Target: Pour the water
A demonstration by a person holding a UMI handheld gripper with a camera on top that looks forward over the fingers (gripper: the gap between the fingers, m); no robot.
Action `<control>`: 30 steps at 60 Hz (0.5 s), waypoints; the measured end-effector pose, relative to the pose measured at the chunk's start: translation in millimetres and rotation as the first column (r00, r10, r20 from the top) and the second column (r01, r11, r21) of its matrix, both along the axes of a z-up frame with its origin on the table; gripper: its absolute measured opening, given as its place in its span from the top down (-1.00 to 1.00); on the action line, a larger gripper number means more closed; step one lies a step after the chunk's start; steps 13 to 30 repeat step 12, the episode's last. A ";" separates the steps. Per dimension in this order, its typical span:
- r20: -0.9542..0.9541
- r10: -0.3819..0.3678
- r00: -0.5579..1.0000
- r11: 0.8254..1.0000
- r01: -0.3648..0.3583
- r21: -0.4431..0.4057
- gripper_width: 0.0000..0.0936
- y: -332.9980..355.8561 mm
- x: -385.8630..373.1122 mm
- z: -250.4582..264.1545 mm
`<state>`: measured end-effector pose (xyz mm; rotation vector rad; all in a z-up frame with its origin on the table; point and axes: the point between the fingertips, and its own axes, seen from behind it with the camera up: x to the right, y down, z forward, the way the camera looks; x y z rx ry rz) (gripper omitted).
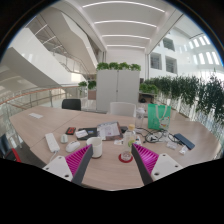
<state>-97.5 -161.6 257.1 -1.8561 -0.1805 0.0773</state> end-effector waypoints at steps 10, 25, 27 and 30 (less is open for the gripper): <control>-0.024 0.008 1.000 0.999 -0.009 -0.033 -0.81 -71.4 -30.6 28.1; -0.022 0.011 1.000 0.999 -0.012 -0.032 -0.81 -82.3 -34.0 33.3; -0.022 0.011 1.000 0.999 -0.012 -0.032 -0.81 -82.3 -34.0 33.3; -0.022 0.011 1.000 0.999 -0.012 -0.032 -0.81 -82.3 -34.0 33.3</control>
